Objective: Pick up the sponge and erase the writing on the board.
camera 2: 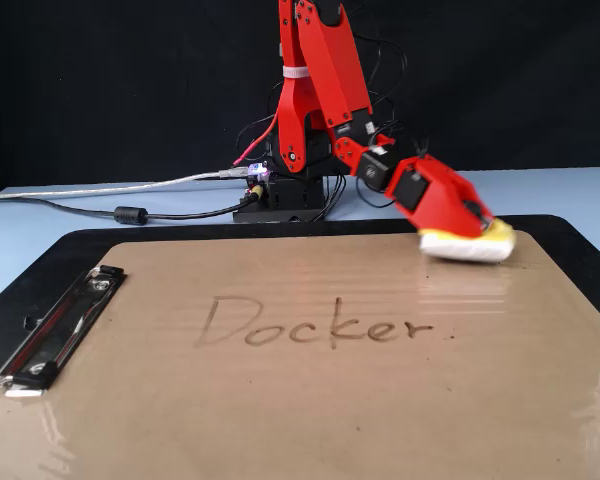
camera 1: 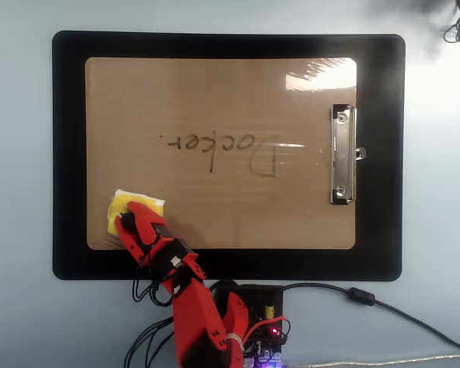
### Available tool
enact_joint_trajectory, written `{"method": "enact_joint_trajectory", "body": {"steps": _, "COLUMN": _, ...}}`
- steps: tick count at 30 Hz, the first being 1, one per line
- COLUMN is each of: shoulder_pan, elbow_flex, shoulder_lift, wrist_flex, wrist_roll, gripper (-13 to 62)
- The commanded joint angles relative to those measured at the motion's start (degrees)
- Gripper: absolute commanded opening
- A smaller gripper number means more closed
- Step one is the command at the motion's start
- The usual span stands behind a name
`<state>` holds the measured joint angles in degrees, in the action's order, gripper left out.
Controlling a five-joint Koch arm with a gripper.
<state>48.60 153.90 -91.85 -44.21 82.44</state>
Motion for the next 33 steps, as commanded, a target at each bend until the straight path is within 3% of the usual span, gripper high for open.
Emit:
{"method": "enact_joint_trajectory", "body": {"steps": 1, "shoulder_pan": -5.8, "elbow_flex": -0.5, "shoulder_lift": -3.4, "wrist_flex": -4.7, "wrist_roll": 0.0, "gripper": -7.9}}
{"method": "enact_joint_trajectory", "body": {"steps": 11, "shoulder_pan": -38.7, "elbow_flex": -4.9, "shoulder_lift": -0.5, "wrist_flex": -4.6, "wrist_roll": 0.4, "gripper": -7.9}}
{"method": "enact_joint_trajectory", "body": {"steps": 21, "shoulder_pan": -55.5, "elbow_flex": -18.7, "shoulder_lift": 16.3, "wrist_flex": -4.9, "wrist_roll": 0.5, "gripper": -7.9}}
{"method": "enact_joint_trajectory", "body": {"steps": 30, "shoulder_pan": -63.4, "elbow_flex": -2.7, "shoulder_lift": 16.0, "wrist_flex": -22.1, "wrist_roll": 10.4, "gripper": -8.0}}
{"method": "enact_joint_trajectory", "body": {"steps": 33, "shoulder_pan": -64.3, "elbow_flex": -11.2, "shoulder_lift": 23.3, "wrist_flex": -22.0, "wrist_roll": 10.5, "gripper": -8.0}}
